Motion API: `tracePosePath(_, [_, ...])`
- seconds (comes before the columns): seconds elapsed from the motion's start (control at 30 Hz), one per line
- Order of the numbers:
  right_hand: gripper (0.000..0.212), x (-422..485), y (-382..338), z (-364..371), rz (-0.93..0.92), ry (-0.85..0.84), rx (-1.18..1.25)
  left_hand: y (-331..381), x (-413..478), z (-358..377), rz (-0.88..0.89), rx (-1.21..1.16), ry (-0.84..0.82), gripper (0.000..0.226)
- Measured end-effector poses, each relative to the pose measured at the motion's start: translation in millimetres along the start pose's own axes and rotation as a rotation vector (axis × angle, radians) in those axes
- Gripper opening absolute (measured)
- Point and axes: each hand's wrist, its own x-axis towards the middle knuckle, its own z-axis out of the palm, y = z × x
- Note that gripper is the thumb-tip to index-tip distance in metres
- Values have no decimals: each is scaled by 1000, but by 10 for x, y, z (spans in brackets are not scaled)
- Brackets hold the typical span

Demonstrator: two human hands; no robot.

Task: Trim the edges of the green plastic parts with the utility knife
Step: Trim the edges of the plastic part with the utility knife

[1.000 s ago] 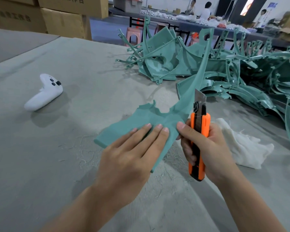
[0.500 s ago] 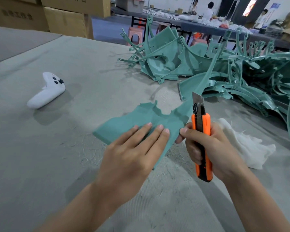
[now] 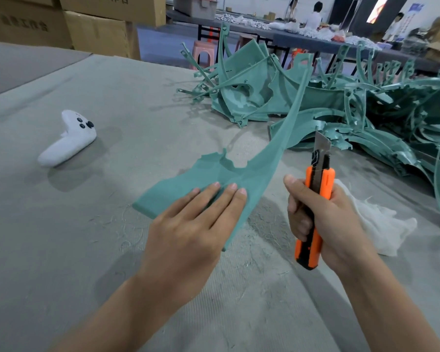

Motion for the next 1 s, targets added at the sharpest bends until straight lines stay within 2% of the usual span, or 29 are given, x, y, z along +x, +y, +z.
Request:
tracePosePath(0.07, [37, -10, 12, 4, -11, -12, -29, 2, -3, 1, 3, -5, 0, 56])
tracePosePath(0.17, [12, -20, 4, 26, -16, -125, -51, -6, -9, 0, 8, 5, -12, 56])
tracePosePath(0.2, [13, -21, 6, 36, 5, -173, -54, -10, -10, -1, 9, 10, -16, 56])
tracePosePath(0.27, [30, -39, 33, 77, 64, -258, -66, -9, -10, 5, 14, 21, -12, 55])
tracePosePath(0.4, [48, -116, 87, 236, 83, -286, 0, 17, -4, 33, 24, 21, 29, 66])
tracePosePath(0.63, [34, -124, 56, 229, 102, -352, 137, -4, 0, 48, 41, 17, 89, 61])
tracePosePath(0.8, [19, -111, 16, 175, 35, -405, 28, -18, 1, 51, 47, 17, 106, 60])
tracePosePath(1.0, [18, -97, 16, 149, 71, -366, -18, -6, 0, 63, 67, 33, 76, 61])
